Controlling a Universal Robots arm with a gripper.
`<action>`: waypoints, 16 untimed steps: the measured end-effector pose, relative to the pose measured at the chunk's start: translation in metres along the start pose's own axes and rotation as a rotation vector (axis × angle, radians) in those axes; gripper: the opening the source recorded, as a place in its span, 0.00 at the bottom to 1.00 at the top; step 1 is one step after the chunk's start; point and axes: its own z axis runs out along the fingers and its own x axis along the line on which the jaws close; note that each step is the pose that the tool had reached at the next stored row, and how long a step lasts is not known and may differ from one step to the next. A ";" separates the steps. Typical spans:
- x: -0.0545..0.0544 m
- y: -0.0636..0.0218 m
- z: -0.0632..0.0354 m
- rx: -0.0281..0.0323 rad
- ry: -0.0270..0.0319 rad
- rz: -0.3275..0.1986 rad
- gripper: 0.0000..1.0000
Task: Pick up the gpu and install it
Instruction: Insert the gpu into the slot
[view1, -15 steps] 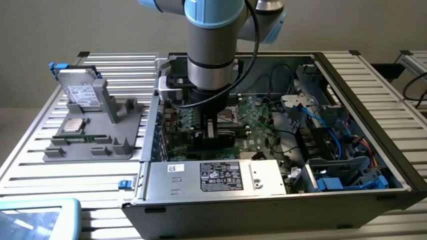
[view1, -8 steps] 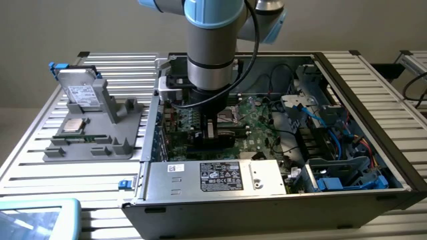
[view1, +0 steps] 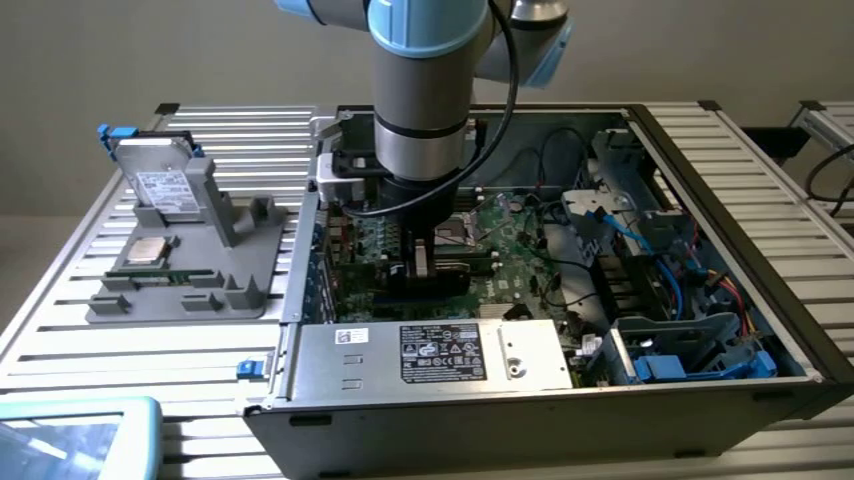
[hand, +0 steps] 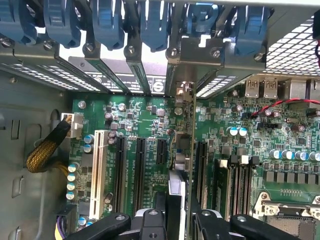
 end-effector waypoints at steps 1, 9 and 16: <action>0.000 0.0000 0.0000 0.0000 0.0000 0.000 0.27; 0.000 0.0011 0.0005 -0.0004 -0.0001 0.001 0.27; 0.000 0.0021 0.0006 -0.0008 -0.0004 0.003 0.27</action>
